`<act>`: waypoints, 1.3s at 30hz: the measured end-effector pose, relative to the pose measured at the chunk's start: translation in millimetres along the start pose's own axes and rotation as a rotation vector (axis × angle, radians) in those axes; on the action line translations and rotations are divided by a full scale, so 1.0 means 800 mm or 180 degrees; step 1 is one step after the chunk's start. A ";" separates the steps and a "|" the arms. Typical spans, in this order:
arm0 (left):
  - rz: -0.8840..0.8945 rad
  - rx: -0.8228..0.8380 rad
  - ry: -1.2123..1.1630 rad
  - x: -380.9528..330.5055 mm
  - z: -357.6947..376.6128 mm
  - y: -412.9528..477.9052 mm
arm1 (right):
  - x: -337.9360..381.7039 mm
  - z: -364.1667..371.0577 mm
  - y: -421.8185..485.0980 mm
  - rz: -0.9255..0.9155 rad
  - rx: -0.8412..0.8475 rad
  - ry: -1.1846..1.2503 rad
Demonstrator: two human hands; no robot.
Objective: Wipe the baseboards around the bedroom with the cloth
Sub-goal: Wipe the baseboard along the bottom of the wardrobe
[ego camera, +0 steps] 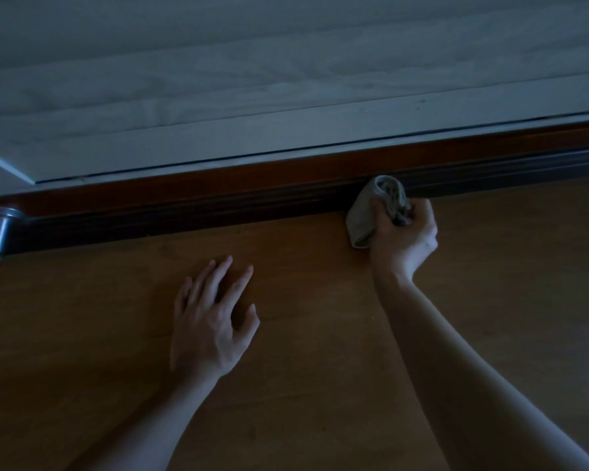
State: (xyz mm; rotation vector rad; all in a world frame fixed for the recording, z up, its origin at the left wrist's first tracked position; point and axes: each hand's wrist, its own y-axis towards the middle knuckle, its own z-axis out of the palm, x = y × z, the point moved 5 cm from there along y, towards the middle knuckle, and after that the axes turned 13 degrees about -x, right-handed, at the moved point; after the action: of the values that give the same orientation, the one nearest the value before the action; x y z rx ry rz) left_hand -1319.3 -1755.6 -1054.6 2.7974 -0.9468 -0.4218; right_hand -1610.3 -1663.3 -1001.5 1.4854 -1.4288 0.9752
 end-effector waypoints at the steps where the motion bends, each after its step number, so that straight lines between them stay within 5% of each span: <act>1: 0.0003 -0.0001 0.0002 0.000 0.000 0.000 | 0.001 0.003 -0.006 -0.0028 0.0064 0.0000; 20: -0.0001 0.0020 0.0117 -0.001 -0.001 0.001 | 0.009 0.062 -0.107 0.0379 0.0139 0.0256; 28: 0.0078 -0.0258 0.0036 -0.004 -0.005 0.000 | 0.021 0.088 -0.140 -0.0045 0.0830 0.0212; 39: 0.0058 -0.0215 -0.0008 -0.003 -0.004 -0.001 | 0.024 0.071 -0.086 -0.0389 0.0761 0.0182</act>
State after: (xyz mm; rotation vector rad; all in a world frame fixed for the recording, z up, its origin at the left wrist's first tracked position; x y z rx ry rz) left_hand -1319.3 -1753.4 -1051.1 2.7266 -0.9397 -0.4464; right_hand -1541.6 -1723.2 -1007.1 1.6823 -1.1979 1.1327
